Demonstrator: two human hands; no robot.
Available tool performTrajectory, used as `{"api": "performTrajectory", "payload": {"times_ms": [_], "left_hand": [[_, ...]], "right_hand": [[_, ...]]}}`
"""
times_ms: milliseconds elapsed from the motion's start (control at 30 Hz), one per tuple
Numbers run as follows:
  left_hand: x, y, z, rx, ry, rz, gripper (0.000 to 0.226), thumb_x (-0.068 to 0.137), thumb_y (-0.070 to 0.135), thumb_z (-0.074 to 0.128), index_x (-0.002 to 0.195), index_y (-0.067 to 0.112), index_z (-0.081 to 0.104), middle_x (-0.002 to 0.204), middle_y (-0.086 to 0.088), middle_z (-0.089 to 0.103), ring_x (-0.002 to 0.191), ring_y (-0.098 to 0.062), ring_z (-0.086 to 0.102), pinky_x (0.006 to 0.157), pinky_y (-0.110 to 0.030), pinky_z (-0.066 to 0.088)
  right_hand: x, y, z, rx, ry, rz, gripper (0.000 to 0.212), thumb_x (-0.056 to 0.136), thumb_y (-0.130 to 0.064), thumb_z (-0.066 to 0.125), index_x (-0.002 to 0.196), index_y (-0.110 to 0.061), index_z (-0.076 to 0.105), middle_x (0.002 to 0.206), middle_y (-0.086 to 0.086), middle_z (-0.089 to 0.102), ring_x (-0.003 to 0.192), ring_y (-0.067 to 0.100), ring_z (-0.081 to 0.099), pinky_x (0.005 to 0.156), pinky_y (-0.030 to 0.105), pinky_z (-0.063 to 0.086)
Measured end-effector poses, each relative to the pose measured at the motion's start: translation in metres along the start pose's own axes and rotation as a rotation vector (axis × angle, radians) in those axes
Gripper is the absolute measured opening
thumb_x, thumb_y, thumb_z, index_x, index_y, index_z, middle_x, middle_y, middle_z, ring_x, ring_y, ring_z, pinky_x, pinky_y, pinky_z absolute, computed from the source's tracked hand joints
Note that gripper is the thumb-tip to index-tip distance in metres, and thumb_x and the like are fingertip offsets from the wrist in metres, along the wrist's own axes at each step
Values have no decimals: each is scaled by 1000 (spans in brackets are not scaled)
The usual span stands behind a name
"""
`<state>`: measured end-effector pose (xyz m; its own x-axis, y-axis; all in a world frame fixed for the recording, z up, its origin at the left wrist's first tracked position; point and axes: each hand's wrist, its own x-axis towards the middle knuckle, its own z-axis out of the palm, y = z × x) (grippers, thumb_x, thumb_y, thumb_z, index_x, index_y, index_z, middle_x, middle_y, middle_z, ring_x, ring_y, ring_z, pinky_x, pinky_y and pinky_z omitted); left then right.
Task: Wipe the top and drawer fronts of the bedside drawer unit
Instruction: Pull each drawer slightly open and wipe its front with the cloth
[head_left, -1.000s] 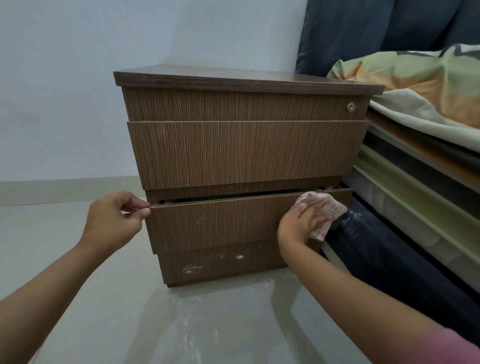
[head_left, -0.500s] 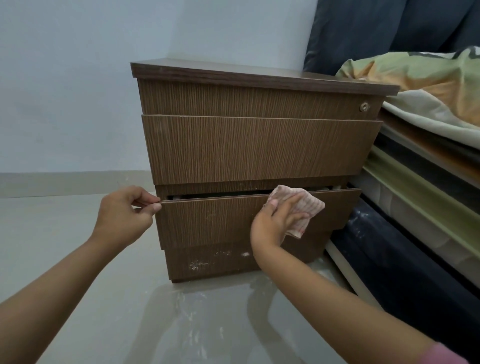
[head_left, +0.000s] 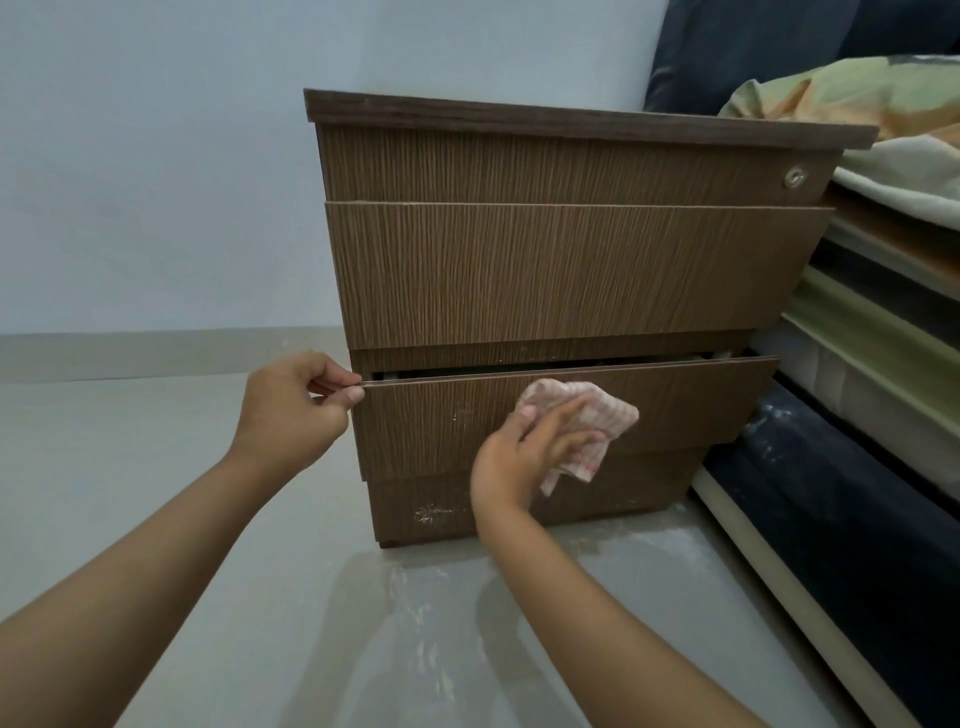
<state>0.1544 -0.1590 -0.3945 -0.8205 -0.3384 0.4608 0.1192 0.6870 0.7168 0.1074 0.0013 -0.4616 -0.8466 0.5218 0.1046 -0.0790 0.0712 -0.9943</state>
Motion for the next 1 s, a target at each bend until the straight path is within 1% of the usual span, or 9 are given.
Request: {"api": "performTrajectory", "payload": {"times_ms": [67,133,200,400,533,600,733,867,1000], "left_hand": [[0,-1,0,-2,4,0,7,77,5,71,77,12,70,77,-1,67,73,-6,60,58,-6,43],[1,-2,0,-6,10,-7,8,76,5,71,76,13,70,75,1,67,72,-5,60,58,-8,43],[1,-2,0,-6,9,-13,9,76,6,72,76,15,69,74,4,66,72,-4,60,60,-12,42],[0,-1,-1,-18,-17,-12,15,77,6,71,74,20,67,74,7,65,73,-5,60,62,-14,42],[4,-4,-5,15,-68,0,13,79,4,68,77,17,69,76,4,66,73,-4,59,61,-8,40],[6,-5,-7,17,-87,0,12,79,4,68,78,15,71,75,5,67,72,-5,59,60,-5,38],[9,-9,-9,-31,-108,-26,9,77,7,72,79,15,72,76,1,69,71,-10,60,62,-8,41],[11,-11,-10,-80,-120,-46,12,75,8,74,76,19,72,77,0,70,71,-11,60,65,-15,44],[11,-12,-10,-96,-128,-70,10,77,9,73,77,20,72,79,-2,71,75,-17,63,67,-21,46]], "right_hand": [[-16,-6,12,8,-51,-93,64,100,-30,33,138,-50,-13,146,-4,-40,141,27,-21,111,51,15],[-31,-8,23,26,-78,-151,67,99,-28,38,134,-55,-12,143,-10,-41,138,23,-28,111,49,13],[-39,-4,29,5,-62,-171,69,98,-26,40,135,-52,-12,145,-9,-38,136,21,-29,113,51,7],[-50,20,31,-71,-14,-64,66,97,-32,39,134,-46,-14,145,-7,-33,142,26,-16,113,57,14],[-54,11,40,4,-6,-51,65,99,-29,38,133,-52,-12,143,-11,-36,142,23,-19,114,56,12],[-59,2,48,27,-25,-106,66,98,-27,39,136,-49,-10,146,-7,-35,141,25,-23,114,58,7],[-74,-13,65,-22,-64,-280,62,97,-21,42,145,-38,5,151,5,-31,139,26,-29,113,54,-4],[-78,-16,72,-22,-41,-290,56,96,-18,44,144,-38,21,152,4,-28,139,26,-28,111,64,2],[-77,-11,72,-25,-23,-305,55,95,-18,46,143,-38,27,152,1,-27,139,22,-28,111,63,1]]}}
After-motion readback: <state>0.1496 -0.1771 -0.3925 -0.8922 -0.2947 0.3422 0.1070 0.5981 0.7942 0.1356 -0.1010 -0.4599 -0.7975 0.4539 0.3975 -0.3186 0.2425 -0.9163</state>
